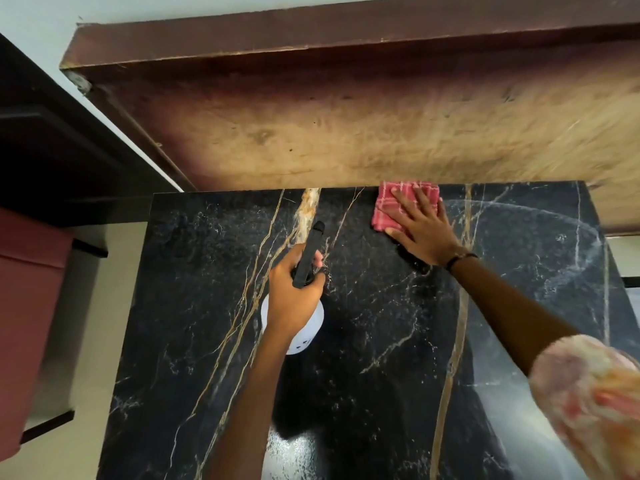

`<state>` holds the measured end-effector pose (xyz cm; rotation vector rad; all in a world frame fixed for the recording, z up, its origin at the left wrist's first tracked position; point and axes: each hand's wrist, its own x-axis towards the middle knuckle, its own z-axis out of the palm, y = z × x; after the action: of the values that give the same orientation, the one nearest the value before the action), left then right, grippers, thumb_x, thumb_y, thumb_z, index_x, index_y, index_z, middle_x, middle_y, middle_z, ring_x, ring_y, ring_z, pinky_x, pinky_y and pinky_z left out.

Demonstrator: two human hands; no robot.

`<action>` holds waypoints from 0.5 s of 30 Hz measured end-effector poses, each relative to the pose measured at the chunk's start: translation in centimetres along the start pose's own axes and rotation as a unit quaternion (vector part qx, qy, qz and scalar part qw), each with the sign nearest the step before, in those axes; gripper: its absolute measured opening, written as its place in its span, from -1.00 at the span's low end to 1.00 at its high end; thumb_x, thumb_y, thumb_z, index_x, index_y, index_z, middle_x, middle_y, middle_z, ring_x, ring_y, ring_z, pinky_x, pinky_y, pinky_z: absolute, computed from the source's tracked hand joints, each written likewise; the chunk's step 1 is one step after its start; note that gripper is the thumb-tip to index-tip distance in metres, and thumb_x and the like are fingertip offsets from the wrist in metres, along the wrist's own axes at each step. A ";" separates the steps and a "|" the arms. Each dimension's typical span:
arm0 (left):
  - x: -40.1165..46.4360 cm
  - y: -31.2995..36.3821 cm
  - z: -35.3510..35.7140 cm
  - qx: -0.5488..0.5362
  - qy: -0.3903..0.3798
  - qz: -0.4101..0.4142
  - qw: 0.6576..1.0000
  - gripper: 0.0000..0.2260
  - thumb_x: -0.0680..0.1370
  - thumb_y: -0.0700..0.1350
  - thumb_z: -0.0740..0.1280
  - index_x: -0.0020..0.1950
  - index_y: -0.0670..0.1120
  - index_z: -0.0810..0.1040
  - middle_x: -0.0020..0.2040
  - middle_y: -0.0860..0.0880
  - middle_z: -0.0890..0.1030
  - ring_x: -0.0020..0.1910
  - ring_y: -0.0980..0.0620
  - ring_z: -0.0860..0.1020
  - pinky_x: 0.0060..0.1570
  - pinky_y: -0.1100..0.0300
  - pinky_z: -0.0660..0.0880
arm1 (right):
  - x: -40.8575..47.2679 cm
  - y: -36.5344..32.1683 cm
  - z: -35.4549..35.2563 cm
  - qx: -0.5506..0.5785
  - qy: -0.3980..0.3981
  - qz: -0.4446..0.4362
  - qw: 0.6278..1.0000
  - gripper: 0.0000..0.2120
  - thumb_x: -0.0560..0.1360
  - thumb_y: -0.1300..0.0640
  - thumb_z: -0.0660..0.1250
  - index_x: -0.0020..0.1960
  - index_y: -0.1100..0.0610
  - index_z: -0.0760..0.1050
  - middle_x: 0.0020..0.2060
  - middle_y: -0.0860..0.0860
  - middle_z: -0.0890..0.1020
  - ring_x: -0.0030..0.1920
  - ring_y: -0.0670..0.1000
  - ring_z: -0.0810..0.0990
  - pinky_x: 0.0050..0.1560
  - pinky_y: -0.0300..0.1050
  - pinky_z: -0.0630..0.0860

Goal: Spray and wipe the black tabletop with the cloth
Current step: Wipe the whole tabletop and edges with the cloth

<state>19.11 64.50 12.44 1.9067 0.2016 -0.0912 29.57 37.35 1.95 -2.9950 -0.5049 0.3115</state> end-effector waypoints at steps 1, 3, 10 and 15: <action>0.0 -0.1 -0.1 -0.002 -0.003 0.000 1.000 -0.82 0.43 -0.40 0.30 -0.10 -0.14 0.53 -0.17 -0.13 0.56 -0.21 -0.04 0.52 -0.20 0.34 0.44 | 1.5 -1.2 -0.2 0.010 -0.003 0.022 1.000 -0.36 0.49 -0.38 -0.33 0.51 -0.23 0.01 0.55 -0.07 -0.04 0.53 0.21 -0.14 0.39 0.49 -0.15; -0.1 -0.2 -0.2 -0.014 -0.007 -0.005 1.000 -0.81 0.43 -0.41 0.29 -0.09 -0.15 0.52 -0.21 -0.10 0.54 -0.27 -0.01 0.48 -0.21 0.28 0.42 | 4.1 -4.2 -0.5 0.012 -0.003 0.030 0.999 -0.32 0.46 -0.38 -0.35 0.52 -0.21 0.03 0.56 -0.06 -0.04 0.53 0.22 -0.15 0.39 0.47 -0.21; 0.0 0.0 0.1 -0.009 -0.006 -0.012 1.000 -0.82 0.43 -0.41 0.28 -0.10 -0.16 0.52 -0.20 -0.05 0.54 -0.25 0.06 0.49 -0.20 0.29 0.42 | 3.2 -10.1 1.2 -0.028 0.001 -0.136 0.990 -0.49 0.59 -0.25 -0.15 0.50 -0.18 0.12 0.54 -0.06 0.08 0.54 0.20 -0.06 0.41 0.45 -0.05; -0.1 0.6 1.2 -0.006 -0.001 0.001 1.000 -0.82 0.43 -0.42 0.29 -0.09 -0.18 0.53 -0.17 -0.08 0.57 -0.20 0.05 0.52 -0.18 0.37 0.45 | -3.9 -1.7 1.8 -0.044 0.037 -0.148 0.987 -0.50 0.60 -0.26 -0.15 0.49 -0.18 0.11 0.54 -0.04 0.06 0.54 0.17 -0.07 0.47 0.35 -0.11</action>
<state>19.19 63.21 12.58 1.8951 0.1989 -0.0903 25.09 37.79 1.14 -2.9400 -0.9648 0.1559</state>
